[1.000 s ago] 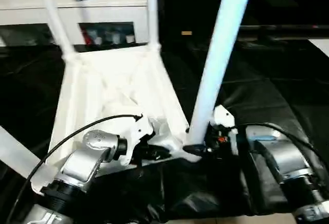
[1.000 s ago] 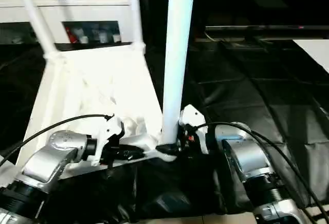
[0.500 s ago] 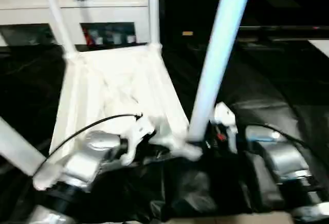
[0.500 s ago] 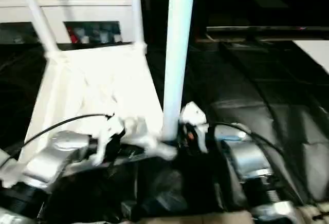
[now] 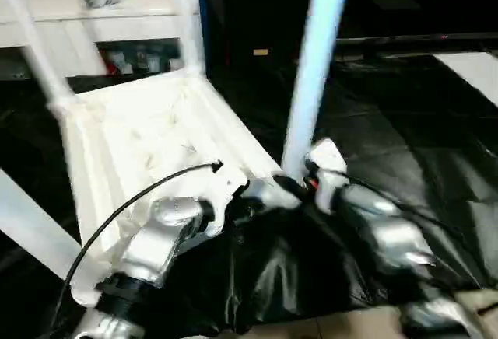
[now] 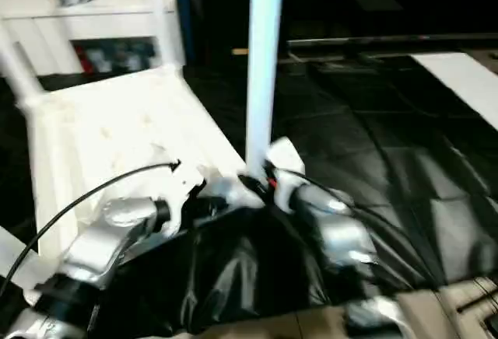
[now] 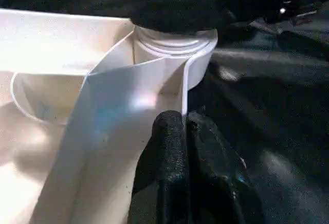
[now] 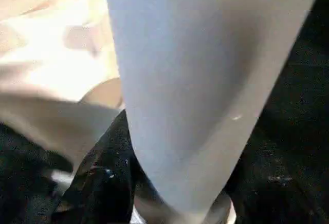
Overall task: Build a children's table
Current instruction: Rotate leg to tighten
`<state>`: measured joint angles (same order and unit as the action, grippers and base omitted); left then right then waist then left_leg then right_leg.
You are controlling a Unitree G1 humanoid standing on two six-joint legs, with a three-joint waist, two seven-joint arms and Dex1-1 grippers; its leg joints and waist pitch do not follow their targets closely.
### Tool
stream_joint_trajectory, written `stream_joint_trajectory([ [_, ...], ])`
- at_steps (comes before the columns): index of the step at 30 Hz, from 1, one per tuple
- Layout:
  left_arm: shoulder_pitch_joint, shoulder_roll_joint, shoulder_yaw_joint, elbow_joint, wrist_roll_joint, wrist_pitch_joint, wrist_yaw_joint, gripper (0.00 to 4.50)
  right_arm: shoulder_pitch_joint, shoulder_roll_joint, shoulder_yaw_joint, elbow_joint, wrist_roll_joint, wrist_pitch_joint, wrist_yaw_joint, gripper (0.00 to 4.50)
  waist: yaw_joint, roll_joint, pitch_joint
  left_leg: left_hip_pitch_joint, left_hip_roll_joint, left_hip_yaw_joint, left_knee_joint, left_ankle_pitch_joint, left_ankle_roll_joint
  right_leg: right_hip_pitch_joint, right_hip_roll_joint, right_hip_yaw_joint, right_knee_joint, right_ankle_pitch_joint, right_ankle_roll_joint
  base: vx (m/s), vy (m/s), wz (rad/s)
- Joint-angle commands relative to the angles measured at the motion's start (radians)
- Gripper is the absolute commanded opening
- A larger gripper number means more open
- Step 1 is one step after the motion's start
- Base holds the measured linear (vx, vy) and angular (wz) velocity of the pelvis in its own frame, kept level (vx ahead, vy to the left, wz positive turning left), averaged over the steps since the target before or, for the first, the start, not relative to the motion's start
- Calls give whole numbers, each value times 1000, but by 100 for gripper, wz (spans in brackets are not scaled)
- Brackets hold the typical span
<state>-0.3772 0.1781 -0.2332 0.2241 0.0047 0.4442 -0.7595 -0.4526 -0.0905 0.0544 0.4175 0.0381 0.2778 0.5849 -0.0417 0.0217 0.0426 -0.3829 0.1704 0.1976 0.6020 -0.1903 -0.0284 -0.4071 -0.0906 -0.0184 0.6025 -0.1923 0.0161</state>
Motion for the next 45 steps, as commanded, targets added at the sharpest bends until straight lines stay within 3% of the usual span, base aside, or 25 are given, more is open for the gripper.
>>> stream_joint_trajectory([
  [1, -56, -72, -51, -31, -40, -77, -26, 0, 5, 104, 99, 40, 72, 37, 76, 272, 2, -6, -47, 13, 45, -42, -92, -424, -25, 19, -43, 20, -103, -493, -137, 0, 0, 0],
  [3, -50, -58, -45, -41, -47, -77, -45, 0, 12, 86, 91, 27, 85, 51, 107, 293, 3, -4, -49, 16, 49, -38, -94, -406, -16, 18, -39, 21, -99, -401, -164, 0, 0, 0],
  [11, -34, 0, -32, -66, -77, -88, -119, 0, 30, 4, 97, -32, 97, 70, 234, 350, 10, -2, -54, 12, 50, -28, -89, -329, 21, 31, -41, 24, -88, -273, -212, 0, 0, 0],
  [12, -30, 10, -30, -72, -85, -86, -137, 0, 33, -14, 106, -43, 95, 65, 256, 368, 16, -1, -57, 11, 51, -27, -86, -286, 32, 35, -41, 22, -82, -221, -226, 0, 0, 0],
  [15, -15, 52, -28, -96, -106, -86, -210, 0, 47, -95, 147, -74, 88, 44, 355, 368, 28, 2, -60, 13, 52, -25, -82, -239, 49, 41, -40, 20, -74, -148, -250, 0, 0, 0],
  [18, -6, 86, -27, -104, -113, -87, -254, 0, 59, -159, 173, -104, 87, 39, 452, 368, 37, 1, -63, 15, 53, -19, -75, -166, 88, 44, -38, 19, -62, -31, -285, 0, 0, 0],
  [22, 5, 126, -27, -114, -123, -85, -307, 0, 74, -227, 198, -134, 86, 33, 561, 368, 54, 2, -60, 20, 57, -18, -75, -172, 95, 44, -41, 20, -63, -56, -291, 0, 0, 0],
  [27, 19, 178, -35, -133, -145, -75, -370, 0, 83, -288, 240, -145, 77, 8, 641, 352, 67, 0, -54, 29, 59, -19, -84, -266, 38, 37, -41, 23, -74, -204, -259, 0, 0, 0],
  [34, 26, 224, -39, -143, -155, -67, -428, 0, 90, -295, 262, -157, 82, 11, 686, 300, 69, 1, -56, 27, 57, -19, -85, -253, 27, 37, -40, 24, -71, -182, -250, 0, 0, 0],
  [42, 18, 210, -44, -134, -152, -76, -402, 0, 113, -267, 277, -157, 79, -12, 649, 244, 72, 1, -59, 24, 56, -18, -80, -200, 48, 41, -40, 22, -63, -113, -268, 0, 0, 0],
  [45, 4, 170, -34, -114, -136, -82, -340, 0, 113, -225, 255, -131, 61, -18, 557, 220, 70, 2, -55, 25, 56, -19, -84, -240, 34, 38, -40, 23, -71, -174, -257, 0, 0, 0],
])
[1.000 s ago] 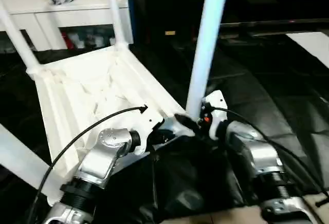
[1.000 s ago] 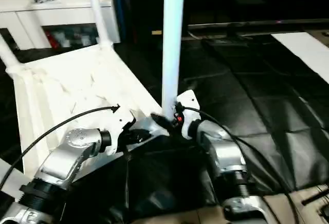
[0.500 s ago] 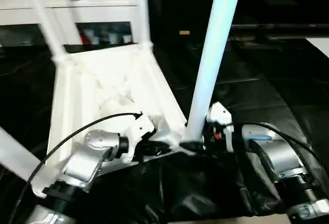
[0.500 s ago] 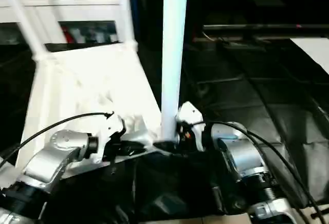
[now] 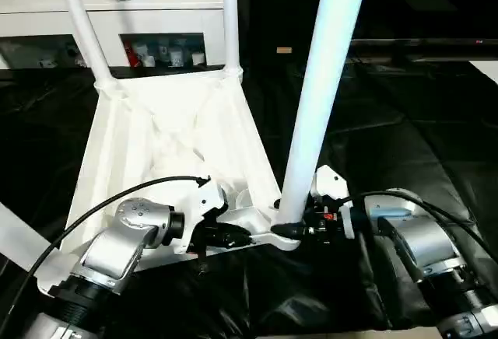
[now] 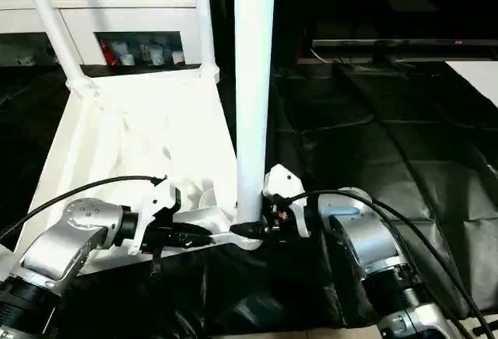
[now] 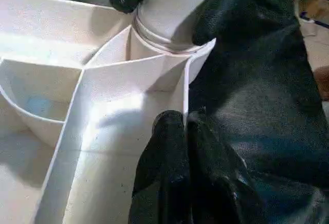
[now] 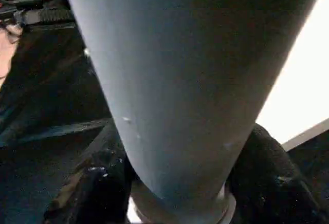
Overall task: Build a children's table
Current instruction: Rotate leg to tighten
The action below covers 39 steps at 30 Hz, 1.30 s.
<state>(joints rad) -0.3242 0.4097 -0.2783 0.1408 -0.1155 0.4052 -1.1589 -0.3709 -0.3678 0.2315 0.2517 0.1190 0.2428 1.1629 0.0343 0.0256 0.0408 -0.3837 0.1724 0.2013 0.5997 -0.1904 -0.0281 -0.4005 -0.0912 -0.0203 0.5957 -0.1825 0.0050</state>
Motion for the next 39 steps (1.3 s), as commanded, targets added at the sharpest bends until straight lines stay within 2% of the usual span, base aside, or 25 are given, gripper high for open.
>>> stream_joint_trajectory([
  [1, -52, -69, 12, -27, -13, -43, 71, 0, 30, 61, 74, 42, -25, 13, -42, 219, -7, -2, -52, 26, 54, -23, -83, -255, 26, 30, -40, 25, -66, -206, -241, 0, 0, 0],
  [3, -66, -112, 16, -12, 5, -41, 137, 0, 18, 117, 48, 83, -48, 18, -161, 216, -15, -3, -46, 28, 52, -27, -88, -326, -7, 26, -41, 25, -77, -329, -208, 0, 0, 0],
  [5, -77, -147, 18, 3, 22, -36, 194, 0, 5, 164, 26, 118, -64, 22, -256, 205, -19, -4, -44, 28, 50, -29, -89, -360, -23, 22, -41, 25, -82, -393, -187, 0, 0, 0],
  [6, -85, -170, 18, 13, 32, -35, 232, 0, -8, 197, 11, 146, -73, 27, -326, 205, -31, -5, -43, 24, 47, -38, -93, -397, -43, 23, -42, 20, -87, -461, -154, -55, 4, -7],
  [7, -94, -194, 18, 25, 42, -34, 271, 0, -23, 232, -8, 176, -76, 36, -396, 202, -36, -6, -43, 26, 46, -38, -93, -409, -47, 19, -42, 20, -90, -479, -146, -56, 9, -8],
  [8, -103, -217, 18, 38, 51, -31, 309, 0, -38, 267, -26, 204, -77, 40, -460, 201, -49, -4, -41, 26, 45, -41, -93, -436, -55, 15, -42, 19, -94, -513, -135, -56, 9, -8],
  [10, -118, -256, 20, 58, 67, -25, 375, 0, -67, 323, -54, 252, -80, 57, -565, 200, -65, -5, -44, 17, 42, -49, -95, -446, -57, 22, -44, 13, -96, -536, -116, -25, 6, -6],
  [12, -128, -288, 21, 72, 83, -23, 421, 0, -95, 367, -73, 294, -86, 63, -635, 200, -74, 0, -45, 24, 41, -51, -94, -475, -56, 14, -42, 9, -103, -539, -111, 0, 0, 0],
  [13, -132, -300, 18, 77, 90, -24, 432, 0, -106, 386, -78, 307, -84, 55, -649, 200, -76, 0, -45, 26, 41, -49, -92, -480, -54, 11, -42, 9, -106, -532, -116, 0, 0, 0],
  [15, -135, -313, 12, 83, 101, -30, 442, 0, -120, 413, -80, 318, -80, 34, -654, 200, -84, 2, -46, 21, 44, -50, -94, -477, -43, 15, -44, 6, -105, -476, -137, 0, 0, 0],
  [17, -135, -314, 4, 84, 105, -36, 435, 0, -126, 428, -85, 322, -75, 20, -649, 200, -85, 4, -48, 18, 45, -50, -96, -464, -38, 20, -43, 3, -101, -422, -152, 0, 0, 0],
  [19, -131, -307, -2, 83, 109, -43, 426, 0, -132, 442, -110, 320, -44, 19, -628, 255, -84, 1, -48, 18, 45, -48, -97, -464, -34, 20, -42, 3, -99, -394, -164, 0, 0, 0],
  [21, -129, -300, -7, 81, 111, -49, 419, 0, -133, 442, -122, 318, -31, 27, -623, 271, -83, 1, -49, 19, 45, -46, -95, -448, -23, 22, -45, 6, -98, -379, -174, 0, 0, 0],
  [23, -123, -286, -5, 76, 106, -54, 406, 0, -124, 422, -118, 299, -27, 28, -596, 288, -79, 2, -49, 20, 46, -44, -94, -433, -20, 20, -44, 7, -97, -365, -180, 0, 0, 0],
  [26, -112, -252, -2, 63, 95, -59, 358, 0, -100, 357, -91, 256, -37, 27, -512, 312, -77, 3, -51, 17, 47, -42, -95, -403, -13, 26, -44, 7, -91, -319, -191, 0, 0, 0],
  [29, -106, -229, -2, 56, 84, -63, 319, 0, -81, 311, -70, 224, -37, 35, -437, 312, -69, 4, -54, 19, 49, -38, -92, -364, 4, 28, -43, 9, -87, -262, -208, 0, 0, 0],
  [31, -101, -204, -1, 45, 69, -69, 274, 0, -65, 261, -53, 192, -33, 40, -354, 312, -66, 6, -57, 16, 49, -38, -90, -331, 14, 33, -44, 7, -83, -238, -219, 0, 0, 0],
  [32, -99, -196, 0, 42, 64, -70, 258, 0, -60, 243, -46, 181, -30, 43, -325, 312, -62, 4, -58, 16, 49, -36, -87, -310, 23, 35, -42, 7, -81, -213, -224, 0, 0, 0],
  [34, -97, -185, 1, 38, 57, -71, 238, 0, -55, 220, -36, 168, -25, 46, -289, 312, -54, 8, -59, 17, 50, -33, -85, -282, 33, 34, -42, 8, -77, -173, -241, 0, 0, 0],
  [37, -84, -131, -1, 18, 36, -75, 150, 0, -37, 124, 3, 125, -17, 59, -131, 312, -39, 8, -62, 19, 51, -31, -80, -227, 56, 41, -40, 6, -66, -100, -265, 0, 0, 0],
  [39, -82, -113, -3, 17, 30, -80, 123, 0, -34, 95, 12, 117, -15, 61, -81, 312, -32, 8, -60, 20, 53, -30, -81, -217, 61, 41, -42, 6, -66, -98, -270, 0, 0, 0],
])
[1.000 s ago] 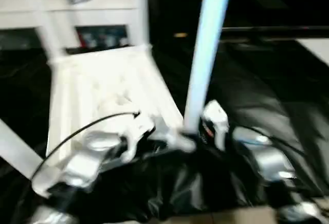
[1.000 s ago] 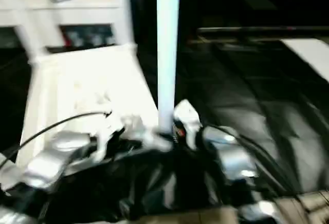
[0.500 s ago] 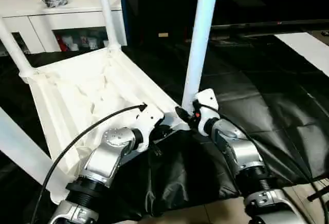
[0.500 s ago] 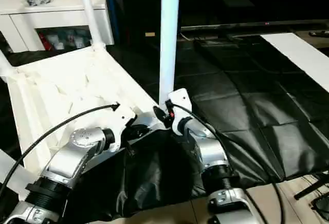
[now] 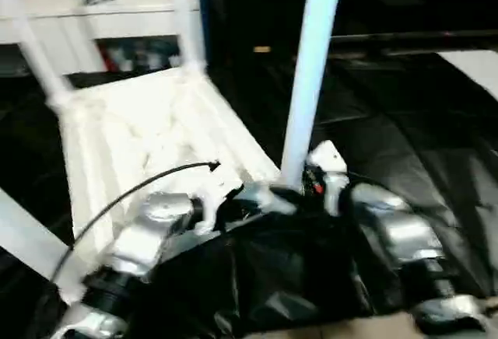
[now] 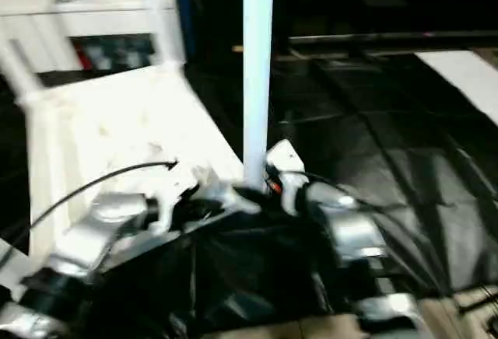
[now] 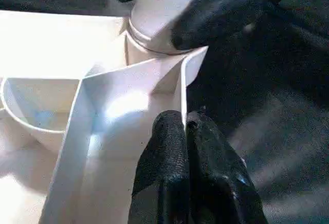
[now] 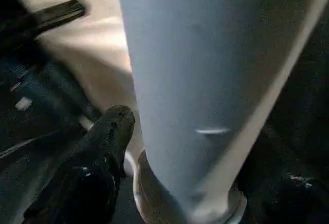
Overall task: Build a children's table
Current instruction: Rotate leg to tighten
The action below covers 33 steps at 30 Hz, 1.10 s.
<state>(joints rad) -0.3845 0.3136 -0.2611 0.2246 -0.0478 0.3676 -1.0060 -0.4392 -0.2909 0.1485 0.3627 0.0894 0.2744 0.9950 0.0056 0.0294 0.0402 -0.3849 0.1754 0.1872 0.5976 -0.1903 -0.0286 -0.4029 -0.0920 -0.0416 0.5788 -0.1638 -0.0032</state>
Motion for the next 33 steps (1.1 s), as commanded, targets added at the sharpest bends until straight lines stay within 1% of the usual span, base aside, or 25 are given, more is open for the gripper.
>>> stream_joint_trajectory([
  [1, -21, -13, -21, -67, -39, -44, -34, 0, 35, 13, 98, 3, 16, 30, 97, 312, 0, 4, -60, 23, 51, -15, -78, -218, 60, 42, -41, 28, -49, -121, -264, 0, 0, 0],
  [2, -17, 1, -22, -70, -45, -44, -52, 0, 39, -8, 108, -10, 22, 30, 136, 312, 3, 5, -59, 26, 52, -14, -79, -221, 54, 40, -40, 28, -49, -125, -265, 0, 0, 0],
  [3, -16, 9, -24, -71, -51, -45, -66, 0, 41, -20, 116, -19, 27, 31, 161, 312, 6, 1, -59, 27, 53, -13, -80, -227, 52, 42, -39, 27, -48, -131, -263, 0, 0, 0],
  [5, -15, 25, -25, -72, -54, -49, -84, 0, 47, -40, 134, -41, 33, 36, 203, 312, 10, 3, -57, 28, 54, -11, -82, -242, 46, 40, -39, 29, -49, -151, -257, 0, 0, 0],
  [6, -14, 31, -25, -72, -54, -50, -90, 0, 49, -48, 142, -49, 33, 38, 215, 297, 12, 2, -57, 29, 54, -10, -83, -253, 41, 39, -39, 29, -50, -169, -252, 0, 0, 0],
  [9, -19, 50, -20, -61, -55, -59, -112, 0, 56, -61, 161, -67, 28, 39, 240, 297, 19, 1, -55, 32, 54, -9, -84, -282, 22, 35, -41, 31, -54, -216, -237, 0, 0, 0],
  [11, -20, 52, -18, -58, -55, -61, -116, 0, 58, -62, 163, -69, 28, 39, 244, 284, 21, 2, -54, 33, 54, -9, -85, -287, 15, 33, -42, 33, -56, -230, -231, 0, 0, 0],
  [12, -23, 55, -16, -54, -54, -63, -121, 0, 61, -59, 165, -72, 26, 37, 246, 263, 21, 1, -55, 32, 54, -9, -85, -288, 10, 33, -42, 33, -57, -237, -227, 0, 0, 0],
  [14, -25, 58, -16, -52, -55, -64, -123, 0, 64, -57, 167, -74, 24, 36, 244, 260, 22, 1, -56, 31, 53, -10, -85, -280, 8, 34, -43, 33, -57, -237, -225, 0, 0, 0],
  [15, -27, 58, -17, -50, -56, -64, -120, 0, 67, -52, 166, -74, 24, 33, 235, 252, 21, 4, -56, 30, 53, -11, -86, -278, 6, 34, -42, 32, -56, -230, -224, 0, 0, 0],
  [16, -28, 55, -17, -49, -58, -64, -116, 0, 68, -48, 164, -71, 24, 31, 225, 228, 21, 3, -56, 30, 53, -11, -85, -277, 6, 35, -41, 32, -55, -223, -224, 0, 0, 0],
  [18, -28, 50, -17, -48, -61, -63, -110, 0, 68, -40, 158, -66, 26, 29, 209, 224, 21, 3, -57, 29, 53, -11, -85, -272, 7, 35, -42, 32, -54, -214, -225, 0, 0, 0],
  [19, -28, 40, -17, -49, -62, -58, -98, 0, 67, -24, 145, -55, 27, 25, 178, 221, 21, 8, -57, 29, 52, -12, -85, -272, 6, 35, -42, 32, -53, -213, -225, 0, 0, 0],
  [21, -30, 17, -13, -45, -59, -50, -64, 0, 58, 13, 117, -19, 17, 10, 97, 210, 18, 5, -56, 28, 51, -11, -86, -283, 4, 35, -41, 32, -55, -221, -226, 0, 0, 0],
  [22, -34, -6, -8, -38, -51, -45, -29, 0, 48, 46, 94, 15, 5, -1, 22, 207, 15, 3, -55, 27, 51, -12, -87, -294, -2, 34, -42, 32, -57, -244, -222, 0, 0, 0],
  [23, -34, -9, -7, -37, -50, -44, -23, 0, 47, 50, 91, 19, 4, -1, 12, 207, 12, 3, -53, 27, 50, -11, -87, -306, -7, 31, -44, 33, -60, -264, -219, 0, 0, 0],
  [24, -49, -60, 1, -12, -27, -31, 64, 0, 24, 119, 49, 77, -11, 1, -135, 206, 3, -2, -50, 26, 48, -14, -89, -339, -24, 29, -44, 31, -66, -340, -199, 0, 0, 0],
  [25, -49, -60, 1, -12, -27, -31, 64, 0, 24, 119, 49, 77, -11, 1, -135, 202, -1, 0, -49, 27, 47, -17, -90, -352, -31, 28, -46, 30, -69, -372, -191, 0, 0, 0],
  [26, -53, -71, 2, -6, -23, -27, 81, 0, 20, 134, 43, 88, -14, 0, -163, 201, -8, -1, -52, 27, 46, -22, -90, -372, -38, 31, -45, 27, -71, -409, -172, 0, 0, 0],
  [27, -63, -105, 4, 8, -12, -17, 130, 0, 5, 176, 31, 120, -24, 1, -241, 201, -15, -1, -50, 22, 47, -23, -93, -379, -36, 31, -44, 27, -72, -407, -164, 0, 0, 0],
  [28, -63, -105, 4, 8, -12, -17, 130, 0, 5, 176, 31, 120, -24, 1, -241, 199, -24, 0, -48, 23, 46, -24, -93, -399, -40, 26, -43, 26, -76, -422, -161, 0, 0, 0],
  [29, -70, -126, 4, 18, -5, -10, 161, 0, -4, 204, 23, 141, -30, 2, -290, 198, -28, -2, -50, 24, 45, -25, -92, -408, -39, 27, -43, 24, -77, -430, -158, 0, 0, 0],
  [30, -81, -157, 5, 32, 7, -3, 210, 0, -18, 244, 16, 169, -40, 8, -358, 197, -37, -2, -48, 20, 43, -25, -91, -414, -39, 25, -44, 25, -79, -445, -154, 0, 0, 0],
  [31, -89, -181, 7, 42, 16, 3, 250, 0, -30, 277, 9, 192, -45, 19, -411, 197, -41, -1, -48, 20, 42, -28, -92, -419, -41, 26, -44, 23, -79, -457, -151, 0, 0, 0],
  [33, -95, -196, 8, 48, 22, 6, 277, 0, -39, 300, 4, 208, -49, 24, -444, 197, -48, -2, -48, 27, 39, -29, -89, -449, -40, 19, -44, 21, -90, -507, -132, 0, 0, 0],
])
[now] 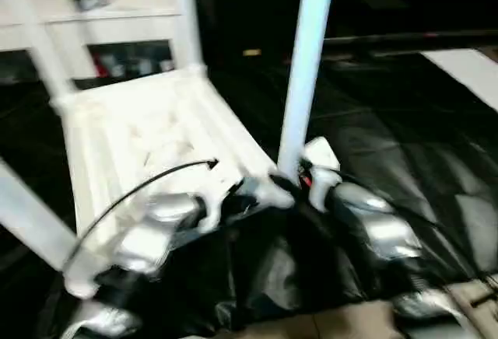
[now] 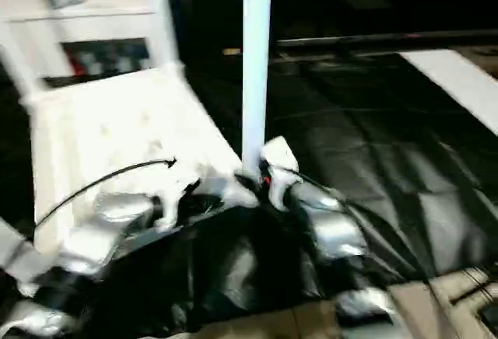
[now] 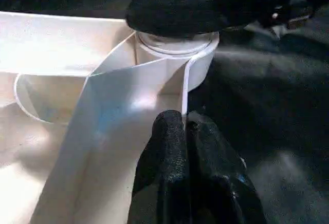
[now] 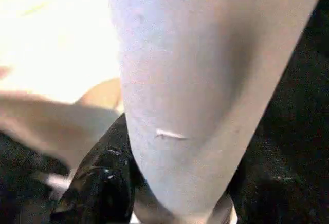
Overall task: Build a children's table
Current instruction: Rotate leg to tighten
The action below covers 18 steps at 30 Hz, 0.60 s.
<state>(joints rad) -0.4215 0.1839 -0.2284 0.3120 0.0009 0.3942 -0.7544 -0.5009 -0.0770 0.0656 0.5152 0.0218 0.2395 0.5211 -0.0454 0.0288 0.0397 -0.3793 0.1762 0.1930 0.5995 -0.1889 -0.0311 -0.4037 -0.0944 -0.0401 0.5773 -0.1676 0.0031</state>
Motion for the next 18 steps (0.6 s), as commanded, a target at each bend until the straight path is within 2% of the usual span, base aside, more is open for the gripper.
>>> stream_joint_trajectory([
  [1, -63, -80, -26, -34, -22, -19, 43, 0, 13, 107, 87, 69, 17, 56, 12, 197, 1, -2, -48, 21, 39, -35, -90, -453, -34, 20, -42, 19, -89, -502, -138, 0, 0, 0],
  [2, -66, -93, -26, -31, -14, -19, 57, 0, 1, 131, 85, 84, 14, 43, 4, 197, -6, -3, -48, 16, 39, -35, -91, -450, -29, 21, -42, 19, -89, -496, -139, 0, 0, 0],
  [4, -68, -101, -32, -31, -4, -25, 60, 0, -14, 157, 83, 97, 20, 21, 12, 197, -8, -3, -49, 16, 40, -35, -90, -448, -24, 19, -41, 19, -89, -489, -140, 0, 0, 0],
  [6, -60, -83, -42, -42, -8, -37, 30, 0, -15, 158, 67, 87, 51, 23, 39, 267, -8, -2, -48, 16, 40, -34, -91, -447, -17, 20, -41, 20, -88, -474, -146, 0, 0, 0],
  [10, -49, -64, -41, -55, -12, -43, 6, 0, -12, 145, 43, 75, 75, 38, 66, 273, -12, -2, -48, 15, 42, -34, -92, -449, -10, 20, -41, 21, -86, -455, -155, 0, 0, 0],
  [11, -46, -59, -40, -59, -13, -43, 3, 0, -10, 140, 40, 71, 78, 40, 73, 296, -12, -2, -49, 14, 42, -35, -93, -448, -10, 21, -41, 20, -85, -451, -157, 0, 0, 0],
  [12, -36, -39, -37, -73, -23, -46, -21, 0, 2, 115, 40, 51, 83, 46, 108, 317, -12, 0, -51, 13, 43, -33, -93, -433, -10, 23, -40, 22, -82, -416, -167, 0, 0, 0],
  [14, -25, -17, -34, -88, -34, -52, -55, 0, 18, 80, 55, 26, 74, 41, 149, 321, -10, -1, -53, 8, 44, -31, -93, -402, 0, 28, -39, 23, -75, -359, -181, 0, 0, 0],
  [16, -18, -5, -32, -96, -40, -54, -77, 0, 27, 58, 66, 11, 67, 38, 174, 344, -9, -1, -55, 8, 45, -28, -91, -367, 10, 29, -39, 25, -69, -302, -205, 0, 0, 0],
  [18, -6, 22, -29, -112, -54, -63, -125, 0, 48, 11, 87, -26, 69, 46, 241, 344, -1, 0, -58, 9, 46, -24, -87, -320, 29, 34, -40, 25, -65, -248, -225, 0, 0, 0],
])
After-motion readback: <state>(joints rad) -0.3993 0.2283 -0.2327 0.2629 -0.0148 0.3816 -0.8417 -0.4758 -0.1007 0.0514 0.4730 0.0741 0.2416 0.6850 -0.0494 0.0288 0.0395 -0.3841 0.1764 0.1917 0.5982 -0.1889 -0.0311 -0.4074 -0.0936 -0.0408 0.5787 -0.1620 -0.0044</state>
